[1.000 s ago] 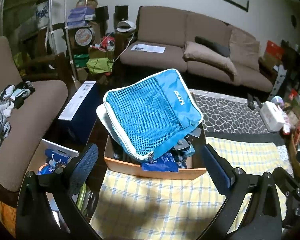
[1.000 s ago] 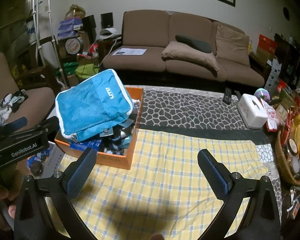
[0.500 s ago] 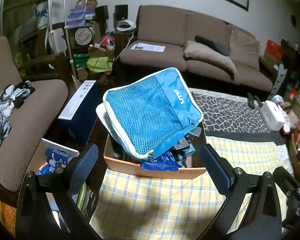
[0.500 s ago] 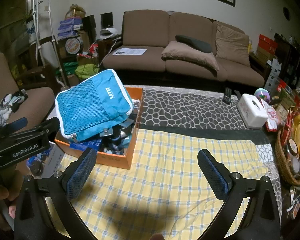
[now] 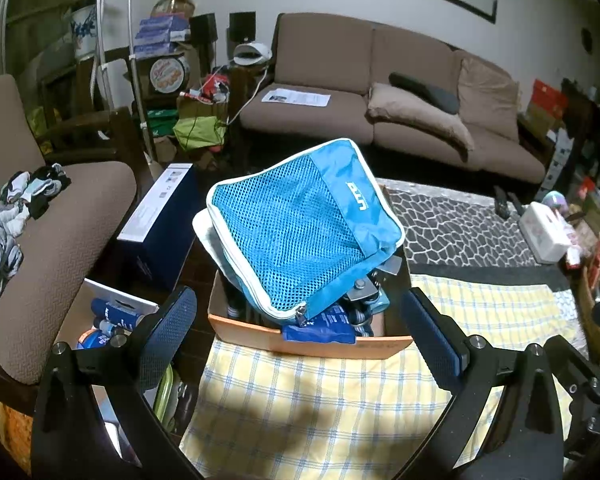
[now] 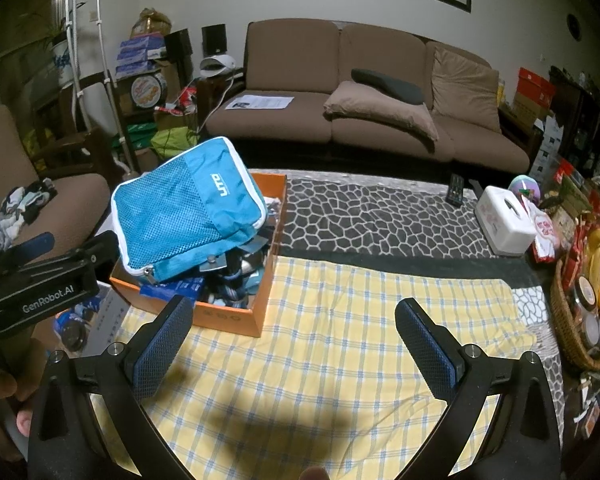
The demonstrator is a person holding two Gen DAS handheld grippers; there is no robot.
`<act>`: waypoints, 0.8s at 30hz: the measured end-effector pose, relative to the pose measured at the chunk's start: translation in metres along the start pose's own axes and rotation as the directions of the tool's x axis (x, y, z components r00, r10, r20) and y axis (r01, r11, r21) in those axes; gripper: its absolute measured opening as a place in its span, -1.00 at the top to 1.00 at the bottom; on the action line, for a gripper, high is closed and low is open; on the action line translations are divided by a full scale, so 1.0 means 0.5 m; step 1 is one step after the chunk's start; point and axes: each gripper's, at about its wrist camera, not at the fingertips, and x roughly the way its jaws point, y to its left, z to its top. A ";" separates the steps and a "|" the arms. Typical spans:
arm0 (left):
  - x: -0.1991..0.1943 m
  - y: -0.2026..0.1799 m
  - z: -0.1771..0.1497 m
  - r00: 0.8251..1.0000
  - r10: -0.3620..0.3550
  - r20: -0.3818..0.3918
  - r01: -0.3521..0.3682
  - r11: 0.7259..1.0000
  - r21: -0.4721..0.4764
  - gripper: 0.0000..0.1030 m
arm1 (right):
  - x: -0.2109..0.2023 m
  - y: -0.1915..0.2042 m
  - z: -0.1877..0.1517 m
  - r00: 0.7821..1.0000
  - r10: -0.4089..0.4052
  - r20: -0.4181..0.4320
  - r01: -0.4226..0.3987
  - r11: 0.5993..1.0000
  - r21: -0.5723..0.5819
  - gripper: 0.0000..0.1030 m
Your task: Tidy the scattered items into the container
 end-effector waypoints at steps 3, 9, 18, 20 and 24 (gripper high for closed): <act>0.001 0.000 -0.001 1.000 -0.001 -0.001 0.001 1.000 -0.001 -0.99 | -0.002 -0.001 0.001 1.000 0.003 0.003 -0.003 1.000 0.000 -0.99; -0.001 -0.001 -0.002 1.000 0.002 -0.002 -0.002 1.000 0.003 -0.99 | -0.003 -0.001 0.000 1.000 0.002 0.001 -0.002 1.000 -0.001 -0.99; -0.002 0.003 -0.001 1.000 -0.006 -0.004 0.006 1.000 0.000 -0.99 | -0.003 -0.003 0.000 1.000 0.010 -0.002 -0.010 1.000 0.001 -0.99; -0.002 0.002 -0.001 1.000 -0.003 -0.009 0.003 1.000 0.001 -0.98 | -0.006 -0.004 0.000 1.000 0.010 -0.003 -0.010 1.000 0.002 -0.99; -0.007 0.004 0.000 1.000 -0.002 -0.009 0.002 1.000 0.001 -0.99 | -0.006 -0.003 0.001 1.000 0.010 -0.002 -0.010 1.000 -0.001 -0.99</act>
